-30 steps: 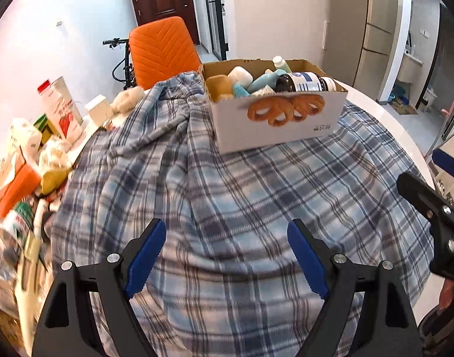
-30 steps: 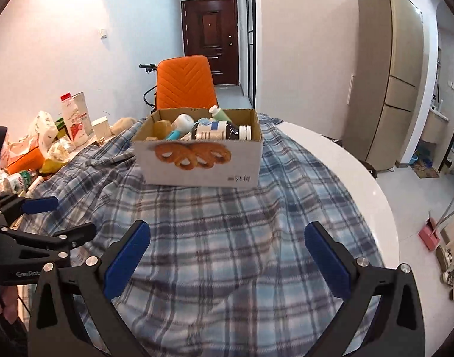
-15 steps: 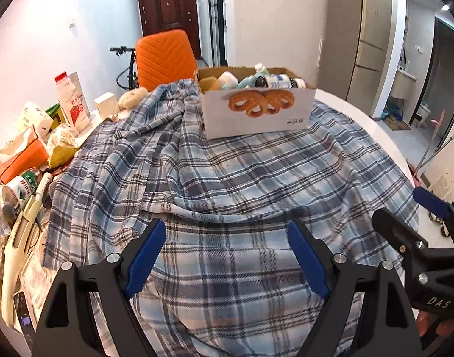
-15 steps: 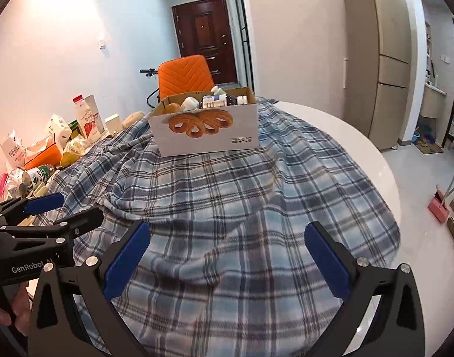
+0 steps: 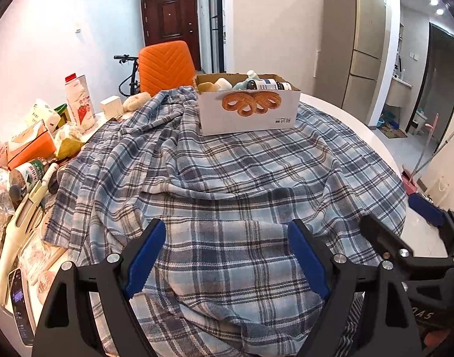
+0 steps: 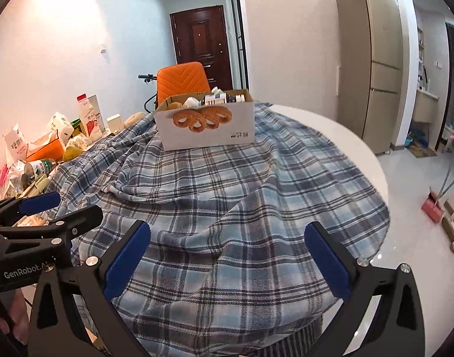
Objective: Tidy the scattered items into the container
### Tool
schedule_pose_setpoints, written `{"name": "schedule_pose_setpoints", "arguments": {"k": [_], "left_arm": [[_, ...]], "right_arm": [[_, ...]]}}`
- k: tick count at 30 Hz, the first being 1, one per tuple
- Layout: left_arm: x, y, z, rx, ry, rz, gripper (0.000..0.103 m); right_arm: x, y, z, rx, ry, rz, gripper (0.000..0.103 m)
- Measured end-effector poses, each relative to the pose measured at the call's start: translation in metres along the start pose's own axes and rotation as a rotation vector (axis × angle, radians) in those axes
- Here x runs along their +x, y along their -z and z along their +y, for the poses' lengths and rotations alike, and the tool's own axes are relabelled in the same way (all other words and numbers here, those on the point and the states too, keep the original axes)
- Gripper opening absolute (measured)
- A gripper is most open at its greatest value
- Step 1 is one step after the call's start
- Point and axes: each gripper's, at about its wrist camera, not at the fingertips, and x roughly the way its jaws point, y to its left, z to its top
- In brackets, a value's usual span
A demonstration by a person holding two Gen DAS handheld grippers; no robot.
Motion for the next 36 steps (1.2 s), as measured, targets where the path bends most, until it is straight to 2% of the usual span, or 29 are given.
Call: {"name": "schedule_pose_setpoints", "arguments": {"k": [3, 8, 21, 25, 29, 36], "left_arm": [[0.005, 0.002, 0.000, -0.003, -0.002, 0.002, 0.086], [0.020, 0.007, 0.004, -0.035, 0.041, 0.061, 0.086], [0.018, 0.009, 0.002, -0.021, -0.033, 0.050, 0.086], [0.019, 0.009, 0.000, -0.020, -0.026, 0.052, 0.086], [0.018, 0.011, -0.007, 0.031, -0.085, 0.046, 0.086], [0.013, 0.011, -0.001, 0.015, -0.073, 0.028, 0.086]], "right_arm": [[0.007, 0.002, -0.002, 0.013, 0.006, 0.034, 0.103], [0.007, 0.007, 0.002, -0.018, 0.052, 0.026, 0.103], [0.001, 0.008, 0.009, -0.061, 0.064, 0.009, 0.103], [0.002, 0.008, 0.006, -0.047, 0.054, 0.006, 0.103], [0.003, 0.009, 0.007, -0.053, 0.060, 0.009, 0.103], [0.002, 0.010, 0.009, -0.049, 0.049, 0.003, 0.103]]}}
